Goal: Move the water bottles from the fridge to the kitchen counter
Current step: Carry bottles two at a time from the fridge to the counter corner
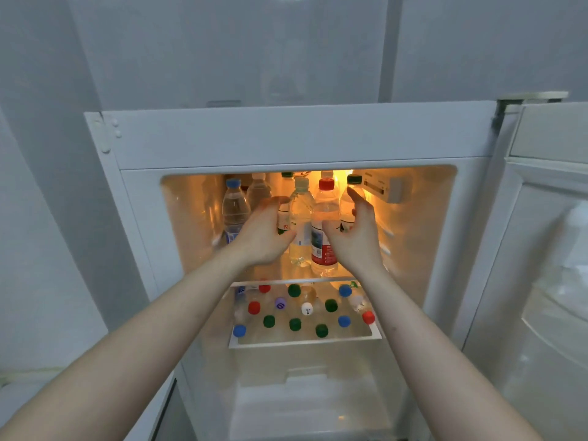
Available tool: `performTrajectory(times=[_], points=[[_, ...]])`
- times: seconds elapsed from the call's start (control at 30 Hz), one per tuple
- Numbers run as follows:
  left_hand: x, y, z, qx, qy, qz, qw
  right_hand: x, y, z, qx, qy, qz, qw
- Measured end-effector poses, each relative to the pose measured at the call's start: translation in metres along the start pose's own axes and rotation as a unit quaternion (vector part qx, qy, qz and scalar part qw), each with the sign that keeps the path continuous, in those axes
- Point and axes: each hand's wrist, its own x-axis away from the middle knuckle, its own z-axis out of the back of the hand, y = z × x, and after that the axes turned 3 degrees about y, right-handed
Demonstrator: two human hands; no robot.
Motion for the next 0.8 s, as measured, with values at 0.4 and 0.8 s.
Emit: performTrajectory(times=[0.4,0.8], points=[[-0.081,-0.013,-0.045,0.166,0.031,0.134,0.976,-0.031,0.02,-0.044,0.065,0.028,0.035,0.997],[-0.083,-0.02,-0.054,0.221,0.047,0.139,0.964,-0.032,0.033,-0.049,-0.049,0.004,0.003,0.999]])
